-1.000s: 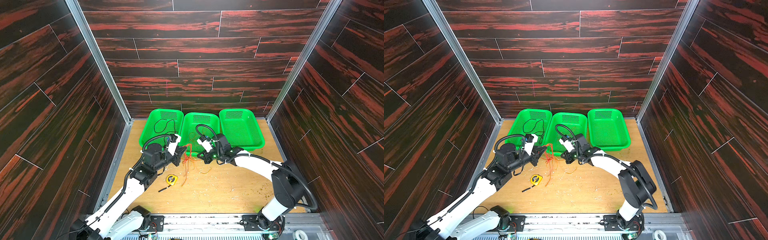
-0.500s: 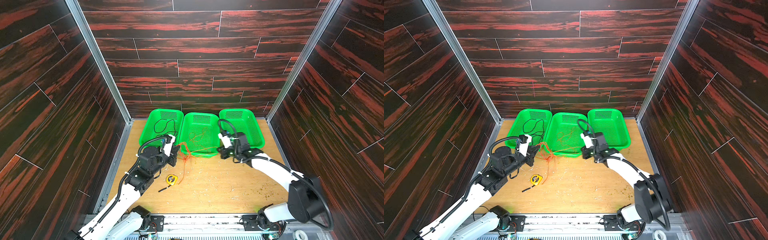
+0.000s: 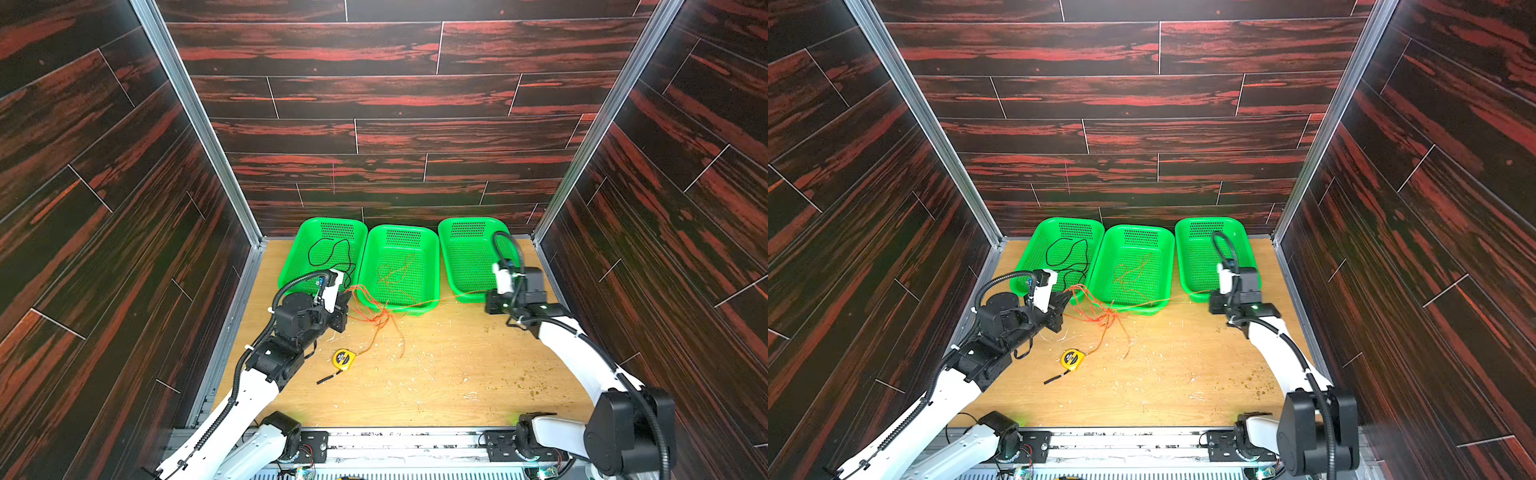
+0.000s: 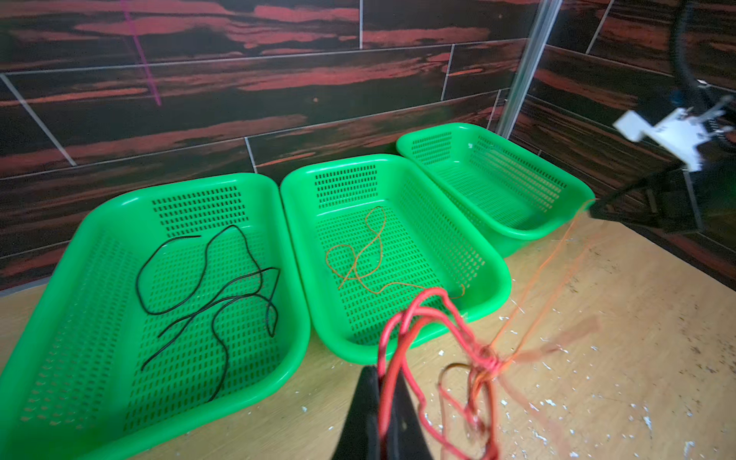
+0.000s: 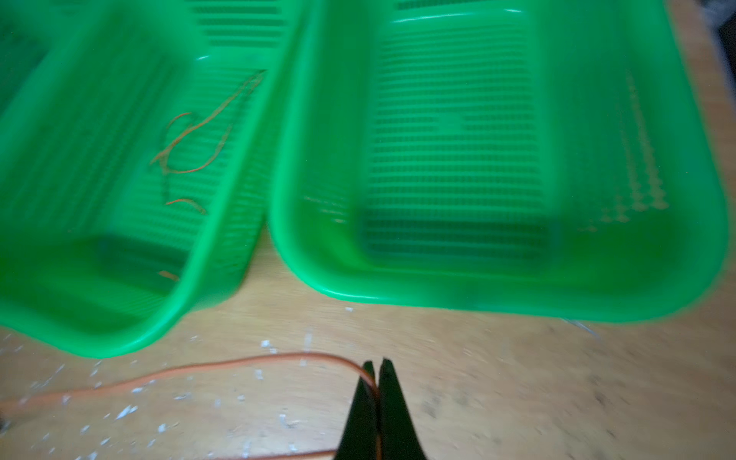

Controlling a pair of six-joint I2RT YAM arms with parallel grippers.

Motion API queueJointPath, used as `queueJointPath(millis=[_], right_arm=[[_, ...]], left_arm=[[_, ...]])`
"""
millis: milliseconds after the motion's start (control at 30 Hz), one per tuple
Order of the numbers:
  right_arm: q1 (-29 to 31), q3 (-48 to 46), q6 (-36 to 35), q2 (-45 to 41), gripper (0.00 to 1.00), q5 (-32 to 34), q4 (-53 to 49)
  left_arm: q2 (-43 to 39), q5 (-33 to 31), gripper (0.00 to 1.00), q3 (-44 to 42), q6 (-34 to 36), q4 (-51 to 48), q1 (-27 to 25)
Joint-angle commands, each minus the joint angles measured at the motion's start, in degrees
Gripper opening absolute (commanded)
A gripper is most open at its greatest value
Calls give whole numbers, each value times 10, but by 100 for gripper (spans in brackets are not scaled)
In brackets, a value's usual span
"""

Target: Untangle the cables

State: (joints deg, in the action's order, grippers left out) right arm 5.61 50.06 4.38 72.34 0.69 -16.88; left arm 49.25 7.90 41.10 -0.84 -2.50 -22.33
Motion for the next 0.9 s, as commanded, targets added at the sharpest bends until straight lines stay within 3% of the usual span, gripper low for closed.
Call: queueJointPath(millis=[0,433,867], right_arm=[[-28,-5,6,-24,0,38,-25],[-131,-4,4,-33,0,30,-36],[-155,-8,5,-15,0,48,-33]], left_arm=[[-19,-18,0,-3,16,-19,19],[-38,-27,0,-2,36,-59,67],[-48,-17,0,16,48,-95,126]])
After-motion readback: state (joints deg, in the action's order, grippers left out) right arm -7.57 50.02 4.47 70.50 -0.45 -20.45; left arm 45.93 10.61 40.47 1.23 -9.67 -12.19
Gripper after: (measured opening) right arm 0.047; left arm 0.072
